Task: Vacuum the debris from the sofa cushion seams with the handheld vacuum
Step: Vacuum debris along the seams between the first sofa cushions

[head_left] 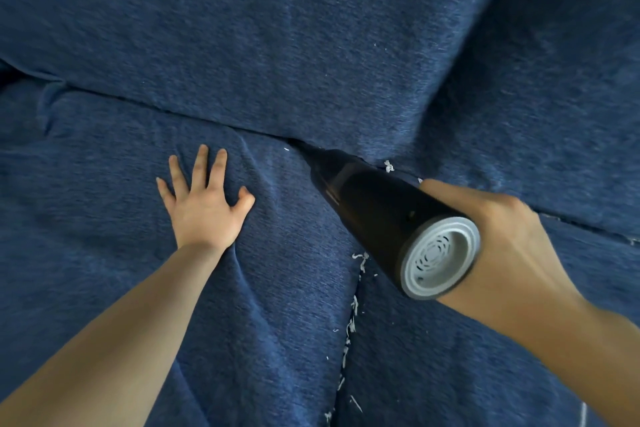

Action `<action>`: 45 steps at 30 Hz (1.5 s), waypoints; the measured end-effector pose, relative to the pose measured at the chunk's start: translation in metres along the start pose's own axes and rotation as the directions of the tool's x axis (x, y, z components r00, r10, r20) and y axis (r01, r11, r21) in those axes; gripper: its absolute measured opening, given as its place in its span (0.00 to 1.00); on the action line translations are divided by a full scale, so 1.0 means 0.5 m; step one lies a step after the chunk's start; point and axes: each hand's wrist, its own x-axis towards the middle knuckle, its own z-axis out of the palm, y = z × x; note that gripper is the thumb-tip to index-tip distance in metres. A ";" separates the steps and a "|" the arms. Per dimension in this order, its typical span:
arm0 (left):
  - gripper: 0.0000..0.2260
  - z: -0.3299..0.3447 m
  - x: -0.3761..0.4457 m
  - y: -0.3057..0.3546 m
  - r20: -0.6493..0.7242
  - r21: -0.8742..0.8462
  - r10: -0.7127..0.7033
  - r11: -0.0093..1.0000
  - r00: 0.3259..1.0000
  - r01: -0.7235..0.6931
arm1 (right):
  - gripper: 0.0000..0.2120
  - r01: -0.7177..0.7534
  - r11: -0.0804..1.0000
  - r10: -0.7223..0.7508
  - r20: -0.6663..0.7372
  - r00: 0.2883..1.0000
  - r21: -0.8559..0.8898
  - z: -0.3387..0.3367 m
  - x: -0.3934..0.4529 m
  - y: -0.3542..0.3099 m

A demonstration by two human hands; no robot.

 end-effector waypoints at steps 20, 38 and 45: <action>0.31 0.002 -0.076 0.100 0.008 -0.016 0.062 0.998 0.998 -0.062 | 0.12 -0.030 0.996 0.035 0.059 0.998 -0.079 -0.061 -0.035 0.013; 0.23 0.003 -0.092 0.113 -0.022 -0.009 0.066 0.998 0.998 -0.066 | 0.14 -0.076 0.983 0.080 0.021 0.997 -0.166 -0.051 -0.078 0.024; 0.23 0.004 -0.098 0.120 -0.004 -0.007 0.037 0.999 0.999 -0.037 | 0.13 -0.172 0.968 0.177 0.013 0.984 -0.185 -0.030 -0.072 0.028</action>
